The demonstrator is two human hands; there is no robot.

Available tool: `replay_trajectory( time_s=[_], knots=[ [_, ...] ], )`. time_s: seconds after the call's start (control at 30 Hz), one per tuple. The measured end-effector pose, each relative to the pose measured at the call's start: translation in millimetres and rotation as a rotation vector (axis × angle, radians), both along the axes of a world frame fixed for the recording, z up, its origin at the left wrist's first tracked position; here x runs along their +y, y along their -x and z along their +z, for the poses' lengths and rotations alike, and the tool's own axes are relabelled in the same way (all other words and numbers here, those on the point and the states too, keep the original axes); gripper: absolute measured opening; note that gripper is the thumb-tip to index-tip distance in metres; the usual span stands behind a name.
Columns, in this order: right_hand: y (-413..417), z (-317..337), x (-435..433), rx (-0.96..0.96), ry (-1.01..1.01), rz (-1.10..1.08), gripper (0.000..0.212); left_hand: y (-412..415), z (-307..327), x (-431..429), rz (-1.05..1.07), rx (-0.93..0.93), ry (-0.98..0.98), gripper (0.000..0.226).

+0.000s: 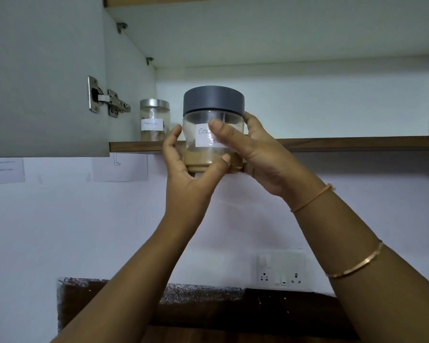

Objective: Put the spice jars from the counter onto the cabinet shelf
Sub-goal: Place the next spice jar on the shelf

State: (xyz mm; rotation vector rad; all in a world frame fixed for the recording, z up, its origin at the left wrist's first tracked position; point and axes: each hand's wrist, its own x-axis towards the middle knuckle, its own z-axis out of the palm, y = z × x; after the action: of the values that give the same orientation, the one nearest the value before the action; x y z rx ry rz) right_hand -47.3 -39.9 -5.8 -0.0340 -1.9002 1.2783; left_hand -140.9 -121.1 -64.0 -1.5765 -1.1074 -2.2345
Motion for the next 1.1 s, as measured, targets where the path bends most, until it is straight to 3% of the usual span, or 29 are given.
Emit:
replay_trajectory(
  time_s=[0.1, 0.23, 0.4, 0.47, 0.7, 0.83, 0.9, 1.1],
  knots=[
    [4, 10, -4, 0.123, -0.029, -0.017, 0.072, 8, 16, 4, 0.059, 0.076, 0.031, 0.081],
    [15, 34, 2, 0.203, -0.065, -0.12, 0.064, 35, 32, 11, 0.228, 0.249, 0.179, 0.087],
    [36, 62, 22, 0.186, -0.076, -0.233, 0.062, 81, 32, 27, 0.891, 0.639, 0.363, 0.047],
    [47, 64, 31, 0.143, -0.096, -0.283, 0.063, 93, 35, 33, 1.007, 0.723, 0.326, 0.032],
    [81, 78, 57, -0.086, 0.021, -0.301, 0.067, 113, 44, 44, 1.048, 0.705, 0.118, 0.018],
    [95, 97, 60, -0.331, -0.062, -0.376, 0.057, 113, 36, 57, 1.094, 0.634, 0.011, 0.024],
    [107, 100, 62, -0.442, -0.06, -0.432, 0.067, 113, 33, 64, 1.121, 0.607, -0.024, 0.024],
    [151, 101, 69, -0.459, -0.142, -0.5, 0.051, 117, 31, 72, 1.185, 0.602, -0.075, 0.021]
  ],
)
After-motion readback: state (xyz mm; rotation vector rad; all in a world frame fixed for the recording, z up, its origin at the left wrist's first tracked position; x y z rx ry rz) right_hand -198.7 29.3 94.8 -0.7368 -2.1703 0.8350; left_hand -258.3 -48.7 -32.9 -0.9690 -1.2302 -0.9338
